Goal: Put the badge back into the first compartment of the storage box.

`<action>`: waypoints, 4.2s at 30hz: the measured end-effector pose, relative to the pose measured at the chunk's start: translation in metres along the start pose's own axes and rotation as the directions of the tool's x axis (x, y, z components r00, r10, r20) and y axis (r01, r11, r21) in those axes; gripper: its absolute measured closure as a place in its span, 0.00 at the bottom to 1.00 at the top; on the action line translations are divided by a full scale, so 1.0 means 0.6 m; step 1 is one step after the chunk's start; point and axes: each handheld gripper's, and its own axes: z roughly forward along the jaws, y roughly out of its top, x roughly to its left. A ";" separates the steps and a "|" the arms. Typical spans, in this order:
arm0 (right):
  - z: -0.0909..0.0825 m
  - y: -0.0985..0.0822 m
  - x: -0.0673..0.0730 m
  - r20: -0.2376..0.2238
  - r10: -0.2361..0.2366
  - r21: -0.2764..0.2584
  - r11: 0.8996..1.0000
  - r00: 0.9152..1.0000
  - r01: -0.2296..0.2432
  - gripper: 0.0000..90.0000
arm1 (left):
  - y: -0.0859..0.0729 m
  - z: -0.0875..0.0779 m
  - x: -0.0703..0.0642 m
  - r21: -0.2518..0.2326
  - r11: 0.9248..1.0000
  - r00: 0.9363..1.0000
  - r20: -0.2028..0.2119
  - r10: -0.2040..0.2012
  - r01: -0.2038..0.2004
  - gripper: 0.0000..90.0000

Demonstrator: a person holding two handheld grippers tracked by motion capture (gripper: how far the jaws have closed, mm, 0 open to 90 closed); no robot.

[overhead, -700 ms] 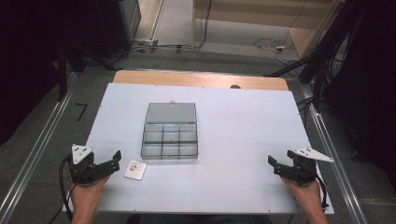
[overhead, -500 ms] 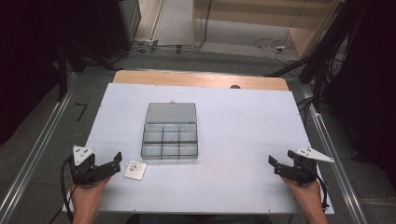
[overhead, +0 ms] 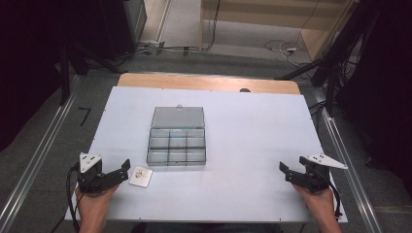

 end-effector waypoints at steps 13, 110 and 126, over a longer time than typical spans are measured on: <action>-0.002 -0.002 -0.002 0.004 0.006 -0.001 1.000 1.000 -0.006 0.17 | -0.004 0.003 -0.025 0.021 0.995 0.995 -0.017 0.096 -0.095 0.06; 0.000 -0.001 0.001 -0.005 -0.004 0.005 1.000 1.000 0.004 0.17 | -0.050 0.022 -0.089 0.155 0.966 0.977 0.095 0.193 -0.206 0.37; 0.000 -0.001 0.000 -0.002 -0.002 0.006 1.000 1.000 0.002 0.17 | -0.026 -0.012 -0.078 0.093 0.977 0.979 0.099 0.181 -0.190 0.37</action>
